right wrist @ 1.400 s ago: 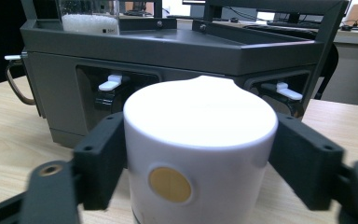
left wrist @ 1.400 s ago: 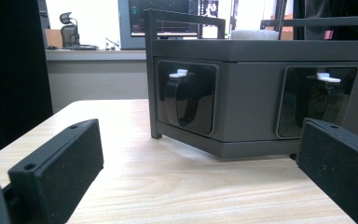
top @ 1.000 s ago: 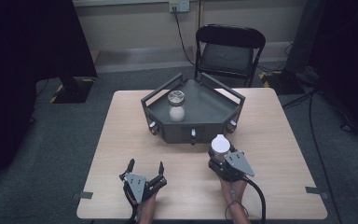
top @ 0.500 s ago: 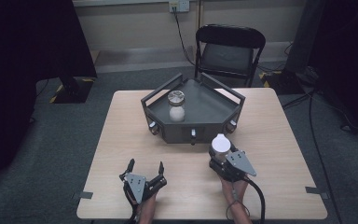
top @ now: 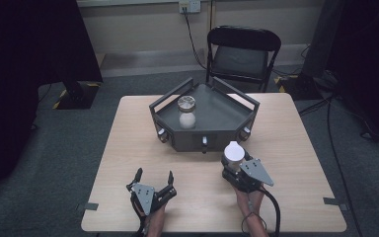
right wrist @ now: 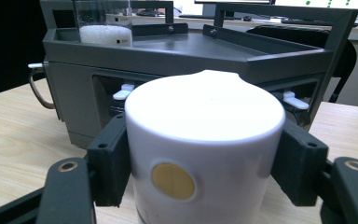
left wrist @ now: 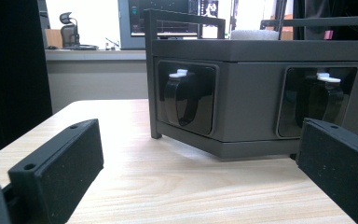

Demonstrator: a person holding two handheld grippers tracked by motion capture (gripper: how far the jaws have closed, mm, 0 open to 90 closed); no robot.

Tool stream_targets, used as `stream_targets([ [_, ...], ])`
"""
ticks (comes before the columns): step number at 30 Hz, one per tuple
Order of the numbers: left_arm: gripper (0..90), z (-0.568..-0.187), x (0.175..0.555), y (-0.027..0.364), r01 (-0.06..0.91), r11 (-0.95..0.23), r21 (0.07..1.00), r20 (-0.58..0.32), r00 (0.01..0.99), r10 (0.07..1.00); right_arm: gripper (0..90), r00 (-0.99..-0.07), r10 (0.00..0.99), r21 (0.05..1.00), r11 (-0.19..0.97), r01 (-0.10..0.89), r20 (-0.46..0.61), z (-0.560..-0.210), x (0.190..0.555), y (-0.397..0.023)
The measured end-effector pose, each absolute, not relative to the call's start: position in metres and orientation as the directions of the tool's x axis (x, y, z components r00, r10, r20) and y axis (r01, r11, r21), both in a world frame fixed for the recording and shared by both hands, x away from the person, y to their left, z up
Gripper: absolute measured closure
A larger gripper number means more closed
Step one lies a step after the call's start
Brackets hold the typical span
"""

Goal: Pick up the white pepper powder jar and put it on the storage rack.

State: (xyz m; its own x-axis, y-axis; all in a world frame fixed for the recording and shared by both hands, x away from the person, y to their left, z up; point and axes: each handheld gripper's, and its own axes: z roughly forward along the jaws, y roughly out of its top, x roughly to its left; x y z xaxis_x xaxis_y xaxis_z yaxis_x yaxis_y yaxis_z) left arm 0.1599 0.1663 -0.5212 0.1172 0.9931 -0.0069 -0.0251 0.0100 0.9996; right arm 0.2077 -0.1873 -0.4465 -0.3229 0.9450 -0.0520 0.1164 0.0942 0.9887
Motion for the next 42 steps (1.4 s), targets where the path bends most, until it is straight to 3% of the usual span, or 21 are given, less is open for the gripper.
stream_targets([
  [42,0.0,-0.521,0.16,0.166,-0.025,0.01,1.0,-0.007,0.117,0.993,30.4,-0.397,0.915,0.994,0.095,0.051,-0.067,-0.391,0.217,-0.203],
])
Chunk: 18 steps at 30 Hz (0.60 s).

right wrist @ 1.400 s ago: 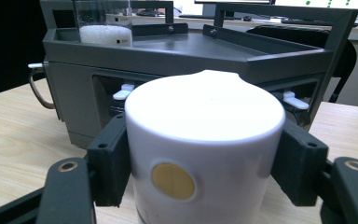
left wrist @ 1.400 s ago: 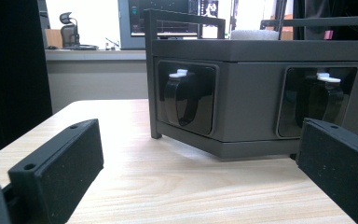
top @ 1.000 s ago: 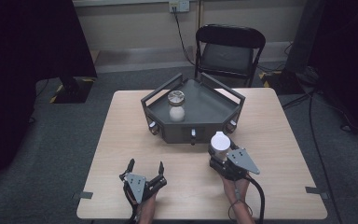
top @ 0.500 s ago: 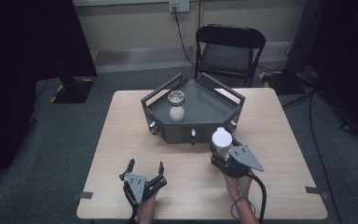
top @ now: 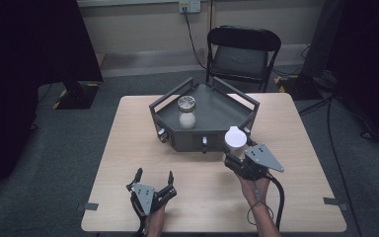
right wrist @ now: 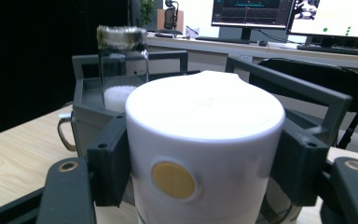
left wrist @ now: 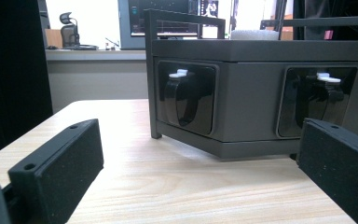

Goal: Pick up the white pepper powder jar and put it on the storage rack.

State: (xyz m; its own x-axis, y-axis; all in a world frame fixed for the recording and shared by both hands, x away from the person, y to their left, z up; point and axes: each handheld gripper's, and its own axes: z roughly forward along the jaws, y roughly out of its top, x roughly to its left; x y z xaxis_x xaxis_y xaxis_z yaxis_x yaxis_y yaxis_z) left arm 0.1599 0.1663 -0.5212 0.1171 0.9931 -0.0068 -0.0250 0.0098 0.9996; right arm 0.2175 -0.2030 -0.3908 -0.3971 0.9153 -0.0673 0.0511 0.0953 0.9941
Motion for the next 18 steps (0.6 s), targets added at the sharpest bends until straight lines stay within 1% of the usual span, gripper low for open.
stream_targets([
  [12,0.0,-0.521,0.16,0.166,-0.024,0.009,1.0,-0.007,0.117,0.993,30.4,-0.404,0.913,0.996,0.079,0.04,-0.056,-0.366,0.231,-0.208],
  [18,0.0,-0.521,0.16,0.166,-0.024,0.009,1.0,-0.006,0.117,0.993,30.4,-0.406,0.911,0.995,0.093,0.033,-0.072,-0.352,0.239,-0.207],
])
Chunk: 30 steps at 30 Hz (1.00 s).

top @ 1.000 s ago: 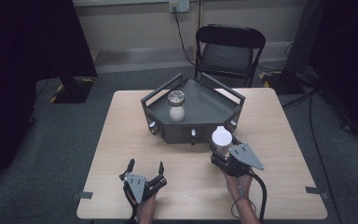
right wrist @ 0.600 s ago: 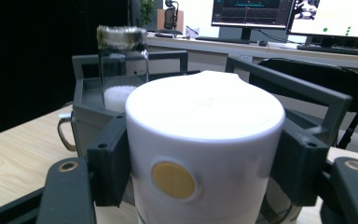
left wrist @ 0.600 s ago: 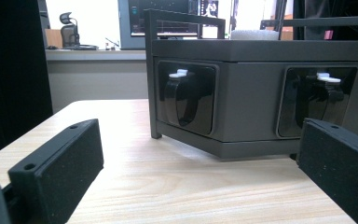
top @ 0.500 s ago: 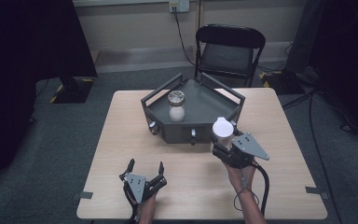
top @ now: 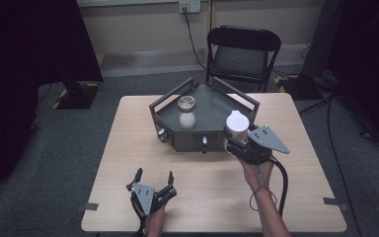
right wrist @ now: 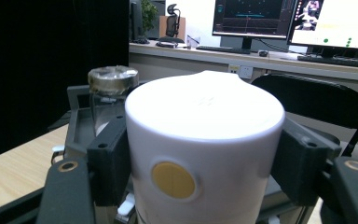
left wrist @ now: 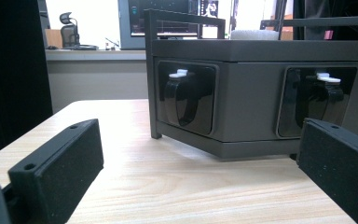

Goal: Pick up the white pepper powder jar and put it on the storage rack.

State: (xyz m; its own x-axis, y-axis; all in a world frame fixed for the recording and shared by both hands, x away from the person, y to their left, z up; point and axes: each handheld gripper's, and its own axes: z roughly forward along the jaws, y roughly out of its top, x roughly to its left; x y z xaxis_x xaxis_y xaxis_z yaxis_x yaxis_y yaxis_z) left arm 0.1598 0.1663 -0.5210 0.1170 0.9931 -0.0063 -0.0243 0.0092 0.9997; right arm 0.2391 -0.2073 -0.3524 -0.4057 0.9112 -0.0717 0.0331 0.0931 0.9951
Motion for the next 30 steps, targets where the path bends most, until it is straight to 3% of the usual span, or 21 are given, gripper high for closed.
stream_targets([
  [30,0.0,-0.521,0.16,0.167,-0.024,0.009,1.0,-0.006,0.12,0.993,30.4,-0.342,0.938,0.994,0.092,0.065,-0.064,-0.319,0.305,-0.162],
])
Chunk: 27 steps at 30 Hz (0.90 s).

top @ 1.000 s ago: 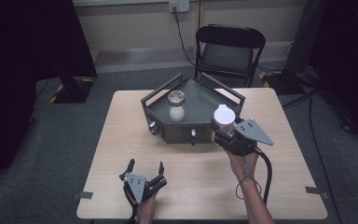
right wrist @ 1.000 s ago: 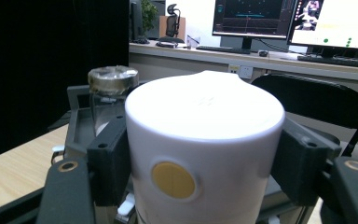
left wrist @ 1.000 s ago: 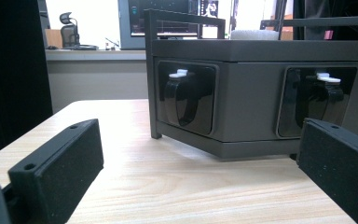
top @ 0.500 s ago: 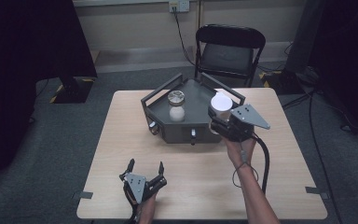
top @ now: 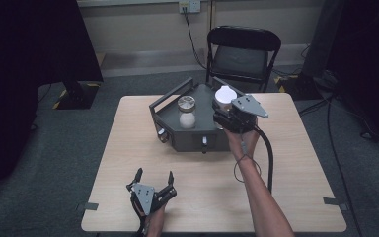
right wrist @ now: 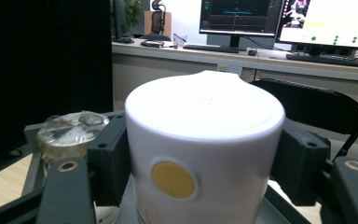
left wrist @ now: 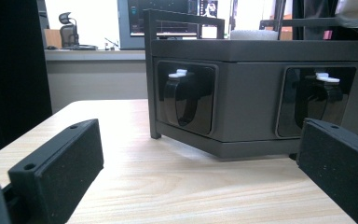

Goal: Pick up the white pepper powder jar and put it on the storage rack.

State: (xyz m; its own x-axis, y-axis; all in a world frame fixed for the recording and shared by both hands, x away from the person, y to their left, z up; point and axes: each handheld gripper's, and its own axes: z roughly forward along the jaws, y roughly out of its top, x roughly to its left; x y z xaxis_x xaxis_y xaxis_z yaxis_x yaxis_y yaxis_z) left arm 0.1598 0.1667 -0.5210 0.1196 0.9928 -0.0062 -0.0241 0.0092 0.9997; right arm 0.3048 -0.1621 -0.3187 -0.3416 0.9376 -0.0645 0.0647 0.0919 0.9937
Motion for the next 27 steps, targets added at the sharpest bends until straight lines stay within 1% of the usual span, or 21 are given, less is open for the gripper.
stream_targets([
  [11,0.1,-0.521,0.16,0.167,-0.024,0.009,1.0,-0.006,0.12,0.993,30.4,-0.334,0.941,0.992,0.088,0.093,-0.052,-0.329,0.329,-0.137],
  [16,0.3,-0.521,0.16,0.167,-0.024,0.009,1.0,-0.006,0.12,0.993,30.4,-0.333,0.942,0.988,0.093,0.12,-0.049,-0.332,0.337,-0.132],
  [27,0.3,-0.521,0.16,0.167,-0.024,0.009,1.0,-0.006,0.119,0.993,30.3,-0.331,0.942,0.987,0.102,0.122,-0.057,-0.336,0.337,-0.129],
])
